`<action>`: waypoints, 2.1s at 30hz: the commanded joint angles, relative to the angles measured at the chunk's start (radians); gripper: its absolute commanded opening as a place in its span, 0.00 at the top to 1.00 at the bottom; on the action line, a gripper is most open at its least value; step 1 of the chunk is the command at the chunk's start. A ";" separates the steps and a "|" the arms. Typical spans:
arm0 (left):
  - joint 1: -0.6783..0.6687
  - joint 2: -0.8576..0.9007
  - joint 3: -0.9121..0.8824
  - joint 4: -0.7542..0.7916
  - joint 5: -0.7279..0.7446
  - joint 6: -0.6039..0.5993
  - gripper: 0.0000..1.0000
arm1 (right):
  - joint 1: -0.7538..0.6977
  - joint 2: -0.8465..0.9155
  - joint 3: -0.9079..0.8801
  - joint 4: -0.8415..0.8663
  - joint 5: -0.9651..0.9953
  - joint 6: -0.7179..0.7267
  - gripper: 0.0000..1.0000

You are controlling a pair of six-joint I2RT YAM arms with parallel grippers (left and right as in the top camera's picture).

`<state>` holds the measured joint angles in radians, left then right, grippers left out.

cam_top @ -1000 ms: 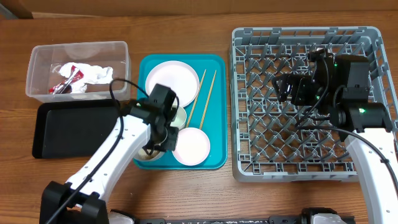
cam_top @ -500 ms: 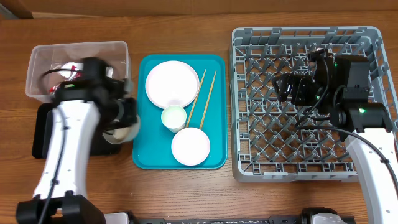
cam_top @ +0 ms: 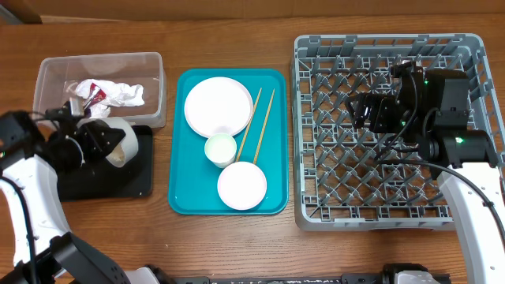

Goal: Sort waste into correct bins and load items into the dishwasher
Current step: 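Carry the rice bowl left and tip the rice onto the black tray, then return the empty bowl to the teal tray with the left gripper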

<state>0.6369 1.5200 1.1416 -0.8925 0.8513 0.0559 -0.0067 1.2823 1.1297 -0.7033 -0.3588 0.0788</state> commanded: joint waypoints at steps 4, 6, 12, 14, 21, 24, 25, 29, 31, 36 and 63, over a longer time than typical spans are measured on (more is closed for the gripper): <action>0.099 -0.003 -0.130 0.147 0.232 -0.042 0.96 | -0.006 -0.001 0.019 0.005 -0.002 0.003 0.00; 0.126 -0.003 -0.156 0.186 0.277 -0.064 0.96 | -0.006 -0.001 0.019 0.005 -0.002 0.003 0.00; 0.227 0.008 -0.220 0.289 0.426 -0.139 0.96 | -0.006 -0.001 0.019 0.005 -0.002 0.003 0.00; 0.257 0.037 -0.226 0.303 0.492 -0.150 0.96 | -0.006 -0.001 0.019 0.005 -0.002 0.003 0.00; 0.290 0.251 -0.226 0.314 0.731 -0.164 0.96 | -0.006 -0.001 0.019 0.005 -0.002 0.003 0.00; 0.290 0.304 -0.226 0.314 0.731 -0.168 0.96 | -0.006 -0.001 0.019 0.003 -0.002 0.003 0.00; 0.290 0.313 -0.226 0.314 0.731 -0.169 0.96 | -0.006 -0.001 0.019 0.001 -0.002 0.003 0.00; 0.290 0.317 -0.226 0.315 0.731 -0.191 0.96 | -0.006 -0.001 0.019 -0.006 -0.002 0.003 0.00; 0.290 0.317 -0.225 0.315 0.731 -0.222 0.96 | -0.006 -0.001 0.019 -0.007 -0.002 0.003 0.00; 0.290 0.312 -0.223 0.315 0.731 -0.254 0.96 | -0.006 -0.001 0.019 -0.007 -0.002 0.003 0.00; -0.399 -0.208 -0.019 0.060 -0.213 -0.160 0.96 | -0.006 -0.001 0.019 -0.009 -0.002 0.002 0.00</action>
<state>0.3969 1.3460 1.0882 -0.7506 0.9989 -0.2020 -0.0071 1.2823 1.1297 -0.7124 -0.3588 0.0784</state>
